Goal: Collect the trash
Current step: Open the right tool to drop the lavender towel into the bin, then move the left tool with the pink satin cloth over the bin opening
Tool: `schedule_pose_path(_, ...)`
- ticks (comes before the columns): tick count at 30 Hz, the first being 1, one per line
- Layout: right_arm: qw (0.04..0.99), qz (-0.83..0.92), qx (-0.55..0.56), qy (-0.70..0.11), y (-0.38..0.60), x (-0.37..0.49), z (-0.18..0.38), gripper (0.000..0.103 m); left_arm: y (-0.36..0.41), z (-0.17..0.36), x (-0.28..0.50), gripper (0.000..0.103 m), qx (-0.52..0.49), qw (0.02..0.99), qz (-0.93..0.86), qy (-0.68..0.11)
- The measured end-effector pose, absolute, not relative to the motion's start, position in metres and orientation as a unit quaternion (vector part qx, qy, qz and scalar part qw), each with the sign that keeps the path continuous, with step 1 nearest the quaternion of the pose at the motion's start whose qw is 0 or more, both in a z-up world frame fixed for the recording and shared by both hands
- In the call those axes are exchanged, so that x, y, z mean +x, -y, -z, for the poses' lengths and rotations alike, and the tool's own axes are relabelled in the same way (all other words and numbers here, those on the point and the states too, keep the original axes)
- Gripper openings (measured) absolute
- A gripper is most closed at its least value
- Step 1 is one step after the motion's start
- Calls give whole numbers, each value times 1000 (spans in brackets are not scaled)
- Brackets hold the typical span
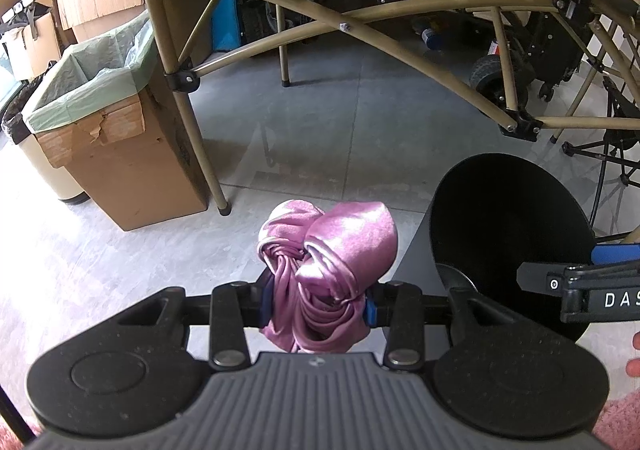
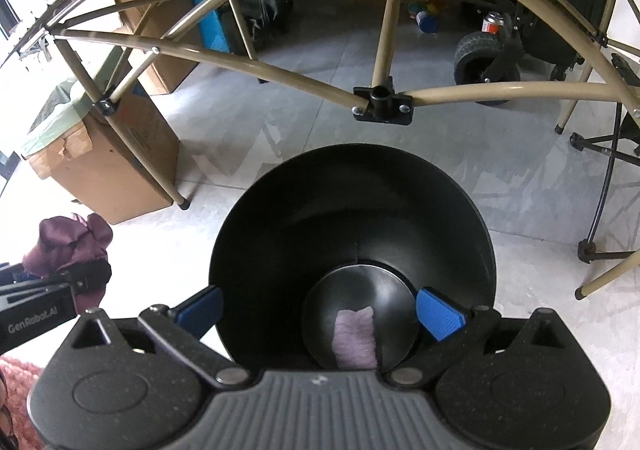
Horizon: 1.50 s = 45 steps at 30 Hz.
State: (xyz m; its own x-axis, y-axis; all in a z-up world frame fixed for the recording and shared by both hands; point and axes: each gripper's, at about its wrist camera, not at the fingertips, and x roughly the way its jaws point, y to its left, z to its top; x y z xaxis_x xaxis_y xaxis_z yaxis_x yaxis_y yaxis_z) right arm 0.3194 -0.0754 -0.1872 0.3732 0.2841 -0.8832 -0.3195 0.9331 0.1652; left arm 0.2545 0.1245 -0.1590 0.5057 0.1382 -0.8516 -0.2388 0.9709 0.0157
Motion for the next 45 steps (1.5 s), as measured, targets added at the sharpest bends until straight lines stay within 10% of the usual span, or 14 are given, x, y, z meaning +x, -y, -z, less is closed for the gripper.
schedule_pose_path(45,865,-59,57,-495,221,299,175,103,14,142,290,40,10,872,9,-489)
